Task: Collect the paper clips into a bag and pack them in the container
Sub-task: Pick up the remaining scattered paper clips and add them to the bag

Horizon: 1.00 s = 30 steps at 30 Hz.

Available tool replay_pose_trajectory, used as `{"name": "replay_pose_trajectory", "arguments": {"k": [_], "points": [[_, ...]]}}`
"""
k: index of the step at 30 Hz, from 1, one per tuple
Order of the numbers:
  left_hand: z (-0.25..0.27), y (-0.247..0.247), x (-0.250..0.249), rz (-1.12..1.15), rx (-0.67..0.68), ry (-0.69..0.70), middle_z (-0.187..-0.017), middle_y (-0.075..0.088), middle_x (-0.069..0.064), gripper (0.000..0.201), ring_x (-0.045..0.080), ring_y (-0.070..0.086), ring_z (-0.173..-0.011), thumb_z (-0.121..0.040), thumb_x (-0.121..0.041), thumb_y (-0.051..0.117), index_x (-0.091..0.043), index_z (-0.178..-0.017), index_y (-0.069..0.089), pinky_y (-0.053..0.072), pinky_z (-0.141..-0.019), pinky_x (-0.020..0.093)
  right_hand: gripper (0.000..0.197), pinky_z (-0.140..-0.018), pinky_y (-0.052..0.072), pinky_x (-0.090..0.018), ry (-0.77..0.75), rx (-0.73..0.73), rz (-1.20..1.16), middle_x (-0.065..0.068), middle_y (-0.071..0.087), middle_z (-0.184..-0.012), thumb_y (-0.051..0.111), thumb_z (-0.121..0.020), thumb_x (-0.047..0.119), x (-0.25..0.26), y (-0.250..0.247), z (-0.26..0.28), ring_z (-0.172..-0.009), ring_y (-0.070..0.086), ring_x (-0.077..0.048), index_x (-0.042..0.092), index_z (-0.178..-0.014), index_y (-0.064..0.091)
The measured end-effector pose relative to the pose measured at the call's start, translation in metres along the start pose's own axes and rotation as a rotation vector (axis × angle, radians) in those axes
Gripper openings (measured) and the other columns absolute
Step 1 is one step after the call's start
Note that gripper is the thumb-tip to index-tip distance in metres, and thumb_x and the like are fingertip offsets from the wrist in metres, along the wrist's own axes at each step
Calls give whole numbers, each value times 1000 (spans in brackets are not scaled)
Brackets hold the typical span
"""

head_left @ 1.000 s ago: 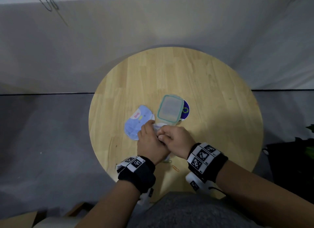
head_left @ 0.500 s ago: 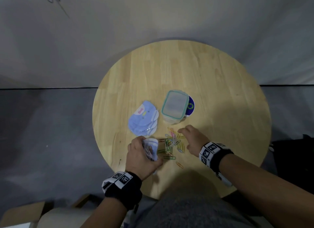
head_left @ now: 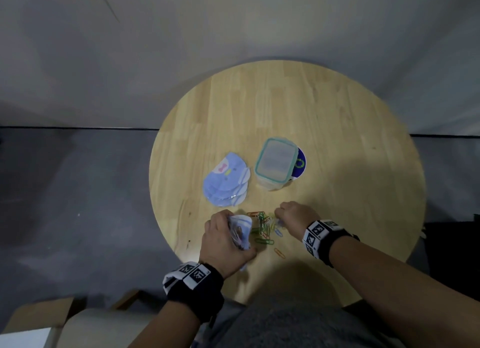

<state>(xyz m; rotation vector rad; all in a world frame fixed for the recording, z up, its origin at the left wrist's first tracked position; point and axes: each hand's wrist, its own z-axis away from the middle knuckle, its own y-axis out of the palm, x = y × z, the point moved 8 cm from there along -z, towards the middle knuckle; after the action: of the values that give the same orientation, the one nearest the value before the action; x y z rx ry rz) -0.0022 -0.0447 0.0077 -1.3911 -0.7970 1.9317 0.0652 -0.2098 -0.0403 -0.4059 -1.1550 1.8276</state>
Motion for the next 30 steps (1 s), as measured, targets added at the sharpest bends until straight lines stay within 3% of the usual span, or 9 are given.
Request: {"name": "replay_pose_trajectory", "arguments": {"k": [3,7,10,13,17,21,25,28,30], "points": [[-5,3,-4,3,8,9,-99,43,-2,81,24,43,-97,-47,-51,69,-11,-113,44,43,-80,37,20,-55,47,-31,21,-43,18,-12,62,-81,79,-64,14,-7,-1,7,-78,62,-32,8,-77,66],[-10,8,-7,0,23,21,-100,43,-2,86,26,44,-98,-45,-57,65,-12,-114,43,44,-81,37,21,-77,47,-36,198,-119,-261,-13,63,-103,59,-88,26,-26,-7,19,-102,55,-32,9,-99,64],[-15,9,-16,5,18,38,-102,46,2,89,27,44,-100,-45,-55,72,-11,-116,43,44,-83,39,20,-70,45,-36,332,-179,-536,-12,66,-84,63,-83,30,-38,-23,36,-85,59,-32,10,-86,63],[-20,7,-28,-4,-1,60,-100,48,5,92,29,46,-99,-43,-64,67,-10,-114,45,45,-81,39,24,-63,40,-33,352,-254,-740,-9,54,-63,70,-77,25,-40,-50,47,-67,52,-25,5,-71,60],[-27,6,-44,-52,-46,112,-99,49,7,93,31,47,-95,-44,-68,61,-10,-113,46,45,-76,40,34,-57,38,-32,286,-373,-934,-31,58,-67,76,-72,18,-27,-90,50,-57,44,-21,-11,-65,58],[-32,3,-60,-25,-98,134,-101,46,7,84,31,46,-94,-47,-51,72,-10,-115,43,43,-73,38,36,-54,43,-33,272,-387,-995,-26,56,-60,78,-69,19,-9,-107,44,-53,46,-21,-10,-62,57],[-32,-1,-71,71,-130,158,-97,44,7,82,29,46,-91,-47,-59,61,-8,-110,44,42,-72,39,31,-49,39,-23,237,-335,-936,3,50,-46,73,-76,25,3,-111,44,-45,45,-7,-3,-65,65],[-31,-4,-72,103,-139,169,-97,43,6,85,27,45,-90,-46,-66,60,-9,-107,44,44,-73,40,36,-57,41,-31,238,-379,-914,-11,57,-55,64,-82,23,-4,-117,49,-56,50,-22,-6,-62,59],[-30,-5,-71,98,-153,174,-97,45,8,87,29,47,-92,-46,-69,61,-8,-106,45,45,-75,41,23,-65,48,-34,329,-423,-970,-10,66,-65,60,-81,17,-26,-110,48,-63,57,-24,-1,-69,67]]}}
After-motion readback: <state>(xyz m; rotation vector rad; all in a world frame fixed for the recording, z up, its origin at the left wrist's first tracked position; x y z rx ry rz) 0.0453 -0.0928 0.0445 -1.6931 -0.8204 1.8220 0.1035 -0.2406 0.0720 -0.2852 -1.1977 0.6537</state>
